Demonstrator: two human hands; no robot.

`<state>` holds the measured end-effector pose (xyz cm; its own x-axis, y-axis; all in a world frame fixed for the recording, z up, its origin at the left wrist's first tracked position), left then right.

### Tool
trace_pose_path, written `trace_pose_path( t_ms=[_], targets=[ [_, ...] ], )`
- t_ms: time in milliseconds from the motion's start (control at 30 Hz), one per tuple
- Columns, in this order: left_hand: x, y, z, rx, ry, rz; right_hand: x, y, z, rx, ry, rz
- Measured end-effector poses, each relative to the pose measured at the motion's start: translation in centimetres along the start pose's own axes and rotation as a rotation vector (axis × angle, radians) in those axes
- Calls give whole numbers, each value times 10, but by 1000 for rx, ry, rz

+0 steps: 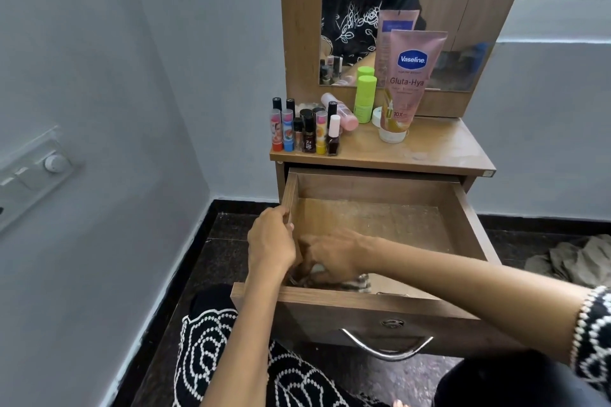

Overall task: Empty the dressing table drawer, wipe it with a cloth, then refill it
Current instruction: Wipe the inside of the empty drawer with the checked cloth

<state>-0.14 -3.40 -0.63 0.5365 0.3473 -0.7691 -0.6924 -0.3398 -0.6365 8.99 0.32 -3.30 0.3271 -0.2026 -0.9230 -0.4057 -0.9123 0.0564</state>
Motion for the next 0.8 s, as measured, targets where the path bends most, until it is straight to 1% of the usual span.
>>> trace_pose_path(
  t_ms=[67, 167, 233, 267, 333, 467, 533, 600, 667, 733, 800],
  targets=[
    [-1, 2, 1, -9, 5, -13, -7, -12, 8, 43, -25, 31],
    [-1, 3, 2, -10, 14, -27, -23, -38, 29, 222, -145, 43],
    [-1, 3, 2, -8, 14, -29, -26, -43, 39, 326, -199, 55],
    [-1, 3, 3, -6, 12, -25, -27, -39, 40, 348, -225, 33],
    [0, 4, 3, -4, 13, -17, -24, -24, 32, 319, -239, -11],
    [2, 6, 3, -18, 12, -41, -2, 8, 7, 54, -95, 63],
    [2, 7, 3, -22, 13, -64, 6, 10, 4, -25, -27, 97],
    [1, 8, 3, -22, 18, -78, 4, -5, 13, 34, -26, 174],
    [0, 9, 3, -25, 18, -86, -7, -23, 25, 141, -137, 253],
    [0, 9, 3, -28, 18, -86, -15, -31, 32, 205, -224, 249],
    [0, 9, 3, -36, 19, -84, -12, -24, 31, 192, -223, 197]
  ],
)
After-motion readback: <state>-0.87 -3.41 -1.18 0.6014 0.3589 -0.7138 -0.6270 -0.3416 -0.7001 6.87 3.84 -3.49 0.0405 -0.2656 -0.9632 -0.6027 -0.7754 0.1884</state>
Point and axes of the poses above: each hand's wrist, its own z-axis towards the middle knuckle, its own x-axis out of the palm, y = z × x, the point moved 5 cm from there along z, towards the middle knuckle, and after that the axes turned 4 degrees about x, right-handed, at the moved point
